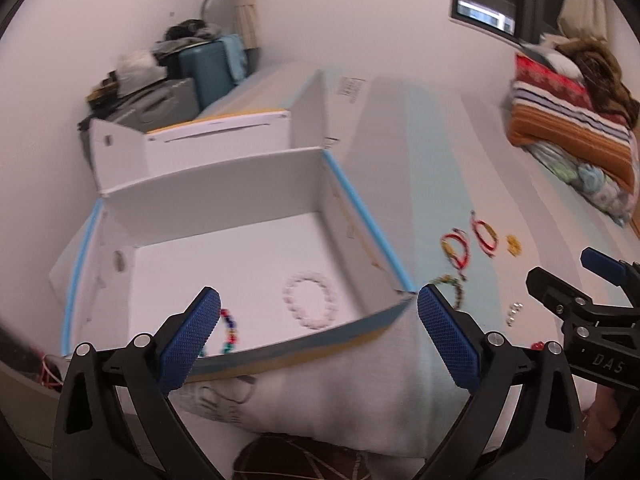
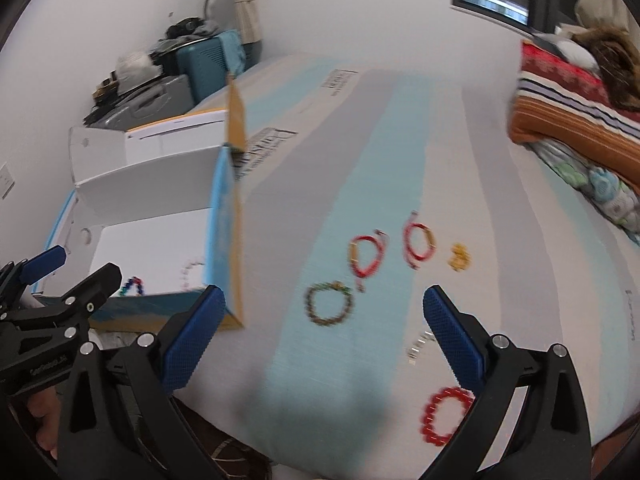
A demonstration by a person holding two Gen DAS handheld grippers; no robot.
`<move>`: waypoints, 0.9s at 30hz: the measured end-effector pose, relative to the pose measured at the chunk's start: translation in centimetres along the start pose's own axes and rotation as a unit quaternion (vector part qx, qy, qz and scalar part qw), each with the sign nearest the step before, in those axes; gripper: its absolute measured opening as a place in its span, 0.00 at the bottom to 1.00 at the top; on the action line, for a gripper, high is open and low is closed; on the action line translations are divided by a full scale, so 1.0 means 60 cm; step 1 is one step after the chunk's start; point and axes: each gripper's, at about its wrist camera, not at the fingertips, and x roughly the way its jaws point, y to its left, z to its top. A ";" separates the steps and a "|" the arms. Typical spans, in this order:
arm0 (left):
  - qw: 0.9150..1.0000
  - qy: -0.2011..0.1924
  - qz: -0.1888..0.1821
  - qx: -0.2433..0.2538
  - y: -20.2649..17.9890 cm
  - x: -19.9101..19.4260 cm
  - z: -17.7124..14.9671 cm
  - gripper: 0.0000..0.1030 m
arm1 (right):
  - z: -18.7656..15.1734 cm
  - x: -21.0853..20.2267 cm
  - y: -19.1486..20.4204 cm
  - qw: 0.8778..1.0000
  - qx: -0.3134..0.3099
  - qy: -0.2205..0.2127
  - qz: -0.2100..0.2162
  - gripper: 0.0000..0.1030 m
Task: Organize jewelry
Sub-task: 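Grasp the wooden-green bracelet with the left tool while the right tool grasps the red bracelet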
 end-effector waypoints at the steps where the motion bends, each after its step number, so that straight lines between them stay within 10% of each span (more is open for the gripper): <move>1: 1.000 0.000 -0.003 0.003 -0.013 0.003 0.000 0.94 | -0.005 -0.001 -0.012 1.000 0.004 0.000 -0.004 0.93; 27: 0.990 0.061 -0.077 0.097 -0.275 0.166 -0.034 0.94 | -0.163 0.053 -0.253 0.989 0.110 0.082 -0.060 0.93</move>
